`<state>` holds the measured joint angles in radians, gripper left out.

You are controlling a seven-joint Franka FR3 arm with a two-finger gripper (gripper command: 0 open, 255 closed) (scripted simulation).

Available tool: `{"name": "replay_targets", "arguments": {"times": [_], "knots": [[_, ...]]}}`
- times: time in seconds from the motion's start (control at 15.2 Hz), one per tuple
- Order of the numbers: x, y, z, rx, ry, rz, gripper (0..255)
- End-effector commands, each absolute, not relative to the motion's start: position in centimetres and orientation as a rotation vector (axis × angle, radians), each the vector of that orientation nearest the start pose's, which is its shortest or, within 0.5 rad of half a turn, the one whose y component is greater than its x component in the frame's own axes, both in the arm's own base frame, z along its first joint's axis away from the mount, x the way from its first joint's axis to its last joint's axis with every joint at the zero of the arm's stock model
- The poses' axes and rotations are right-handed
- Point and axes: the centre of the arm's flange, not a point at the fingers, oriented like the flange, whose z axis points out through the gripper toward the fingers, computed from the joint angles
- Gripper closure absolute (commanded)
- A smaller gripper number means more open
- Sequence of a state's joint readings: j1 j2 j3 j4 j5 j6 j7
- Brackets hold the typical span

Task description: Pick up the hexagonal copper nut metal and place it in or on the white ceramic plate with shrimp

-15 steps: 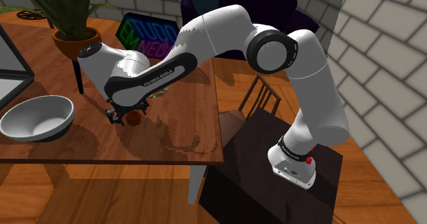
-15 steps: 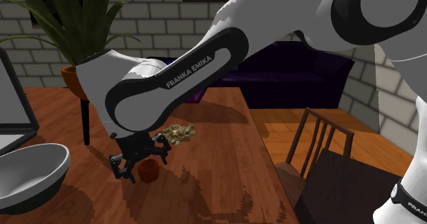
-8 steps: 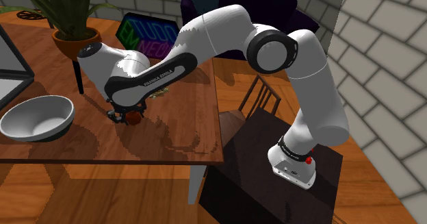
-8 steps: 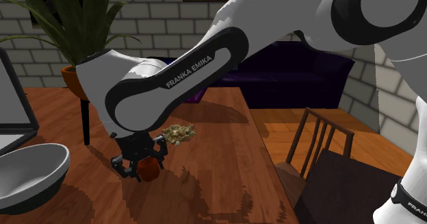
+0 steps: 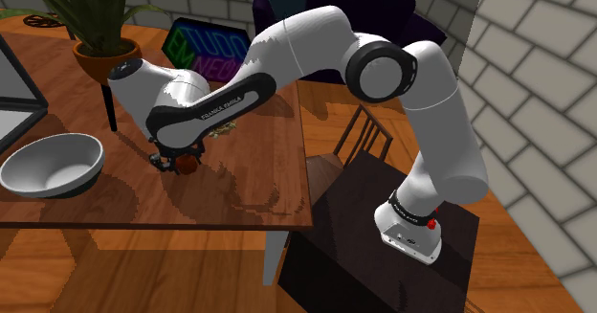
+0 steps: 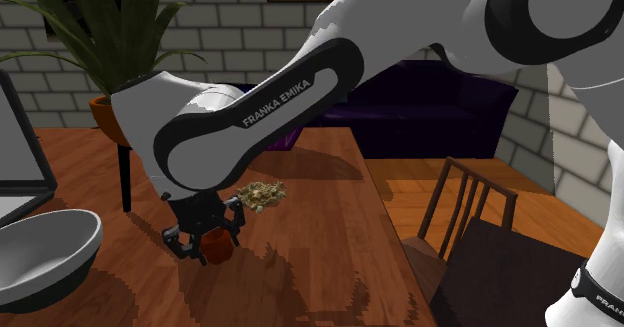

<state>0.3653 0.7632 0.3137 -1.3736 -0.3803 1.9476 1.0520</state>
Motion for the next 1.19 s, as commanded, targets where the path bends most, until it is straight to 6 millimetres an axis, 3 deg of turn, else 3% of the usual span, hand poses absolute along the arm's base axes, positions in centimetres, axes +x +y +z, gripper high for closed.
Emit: {"name": "replay_targets", "arguments": {"times": [0.0,1.12], "knots": [[60.0,39.4,27.2,-3.302,0.452,0.006,255],[60.0,39.4,35.9,-3.302,0.452,0.006,255]]}}
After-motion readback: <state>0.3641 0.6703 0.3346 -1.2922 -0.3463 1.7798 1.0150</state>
